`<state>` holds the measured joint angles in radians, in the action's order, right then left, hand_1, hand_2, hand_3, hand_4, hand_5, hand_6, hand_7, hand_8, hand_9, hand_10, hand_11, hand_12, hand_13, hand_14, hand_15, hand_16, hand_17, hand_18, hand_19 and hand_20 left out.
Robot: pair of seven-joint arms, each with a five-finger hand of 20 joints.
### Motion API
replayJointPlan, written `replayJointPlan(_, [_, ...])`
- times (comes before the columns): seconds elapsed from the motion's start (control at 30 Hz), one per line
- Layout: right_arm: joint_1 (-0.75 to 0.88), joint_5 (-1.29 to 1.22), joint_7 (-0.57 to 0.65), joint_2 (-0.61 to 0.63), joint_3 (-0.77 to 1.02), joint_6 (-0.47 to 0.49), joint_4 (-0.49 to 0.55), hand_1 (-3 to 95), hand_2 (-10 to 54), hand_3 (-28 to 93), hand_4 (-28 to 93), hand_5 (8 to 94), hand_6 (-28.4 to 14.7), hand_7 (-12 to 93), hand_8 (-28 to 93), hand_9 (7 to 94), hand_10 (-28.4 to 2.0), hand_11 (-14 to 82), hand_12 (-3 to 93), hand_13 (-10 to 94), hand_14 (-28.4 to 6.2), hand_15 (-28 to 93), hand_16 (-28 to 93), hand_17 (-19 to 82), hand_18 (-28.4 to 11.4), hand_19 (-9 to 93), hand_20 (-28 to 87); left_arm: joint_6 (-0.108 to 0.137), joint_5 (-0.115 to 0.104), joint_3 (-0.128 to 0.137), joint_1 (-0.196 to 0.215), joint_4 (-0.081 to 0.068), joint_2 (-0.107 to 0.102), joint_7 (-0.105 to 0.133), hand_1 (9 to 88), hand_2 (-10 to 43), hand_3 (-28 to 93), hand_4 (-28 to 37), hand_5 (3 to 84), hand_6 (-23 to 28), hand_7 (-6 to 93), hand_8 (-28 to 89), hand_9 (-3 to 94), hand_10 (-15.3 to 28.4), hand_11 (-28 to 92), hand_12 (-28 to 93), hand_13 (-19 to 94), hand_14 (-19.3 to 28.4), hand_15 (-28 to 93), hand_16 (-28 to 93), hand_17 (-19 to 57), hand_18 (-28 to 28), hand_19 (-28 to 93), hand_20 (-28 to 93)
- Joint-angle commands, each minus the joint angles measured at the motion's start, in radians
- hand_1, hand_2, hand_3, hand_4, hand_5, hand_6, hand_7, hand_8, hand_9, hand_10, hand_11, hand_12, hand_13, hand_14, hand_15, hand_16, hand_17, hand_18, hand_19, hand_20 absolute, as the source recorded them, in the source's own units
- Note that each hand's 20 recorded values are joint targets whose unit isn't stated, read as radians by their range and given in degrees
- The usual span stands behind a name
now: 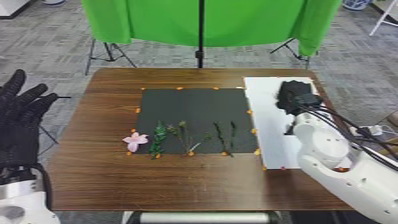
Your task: Arrange flowers
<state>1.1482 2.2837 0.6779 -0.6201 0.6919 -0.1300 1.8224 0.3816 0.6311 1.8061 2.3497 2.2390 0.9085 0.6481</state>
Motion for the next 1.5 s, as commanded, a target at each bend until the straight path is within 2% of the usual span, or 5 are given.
replayJointPlan(0.03, [-0.247, -0.005, -0.123, -0.333, -0.200, 0.035, -0.025, 58.4, -9.5, 66, -28, 89.7, 2.5, 15, 3, 93.7, -5.1, 17.9, 32.9, 82, -2.6, 62, 21, 34, -19.9, 89, 41, 0.007, 0.000, 0.006, 0.009, 0.008, -0.007, -0.003, 22.4, 8.0, 74, -26.9, 32.6, 6.2, 9.5, -7, 31.6, 17.8, 26, 15, 22, 23.2, 52, -5, -9.8, 20.7, 43, 28])
replayJointPlan(0.2, [-0.288, 0.030, -0.154, -0.529, -0.243, 0.080, -0.152, 57.1, -9.5, 67, -28, 89.2, 2.6, 15, 4, 93.7, -5.0, 17.9, 33.6, 81, -2.8, 63, 22, 34, -19.6, 89, 41, 0.001, 0.018, 0.006, -0.018, 0.005, -0.001, -0.027, 22.4, 8.0, 74, -26.8, 32.6, 6.2, 9.5, -7, 31.6, 17.8, 26, 15, 22, 23.2, 52, -5, -9.8, 20.7, 43, 28])
replayJointPlan(0.47, [-0.233, 0.147, -0.196, -0.728, -0.182, 0.196, -0.301, 56.0, -9.5, 69, -28, 88.8, 2.9, 15, 3, 93.7, -5.2, 18.5, 34.1, 80, -3.1, 64, 22, 33, -19.9, 90, 41, -0.001, 0.023, -0.016, -0.059, -0.003, -0.026, -0.039, 22.4, 8.0, 74, -26.7, 32.7, 6.3, 9.6, -7, 31.6, 17.8, 26, 15, 22, 23.2, 52, -5, -9.8, 20.8, 43, 28])
replayJointPlan(0.73, [-0.260, 0.135, -0.106, -0.751, -0.240, 0.225, -0.367, 55.3, -9.5, 68, -28, 88.3, 4.0, 15, 2, 92.8, -5.8, 22.1, 33.3, 79, -3.4, 66, 21, 32, -20.1, 90, 42, -0.050, 0.059, -0.057, -0.175, -0.035, -0.015, -0.101, 22.5, 8.0, 74, -26.8, 32.7, 6.2, 9.6, -7, 31.6, 17.9, 26, 15, 22, 23.3, 52, -5, -9.8, 20.8, 43, 28])
replayJointPlan(1.5, [-0.311, 0.091, -0.012, -0.762, -0.302, 0.184, -0.387, 57.8, -9.5, 44, -28, 74.2, 3.9, 13, -4, 84.6, -8.0, 39.3, 20.1, 75, -4.8, 72, 19, 32, -20.4, 93, 41, -0.090, 0.071, -0.098, -0.235, -0.067, -0.014, -0.131, 22.5, 7.9, 74, -26.6, 32.7, 6.3, 9.7, -7, 31.6, 17.8, 26, 15, 22, 23.1, 52, -5, -9.7, 20.8, 43, 28])
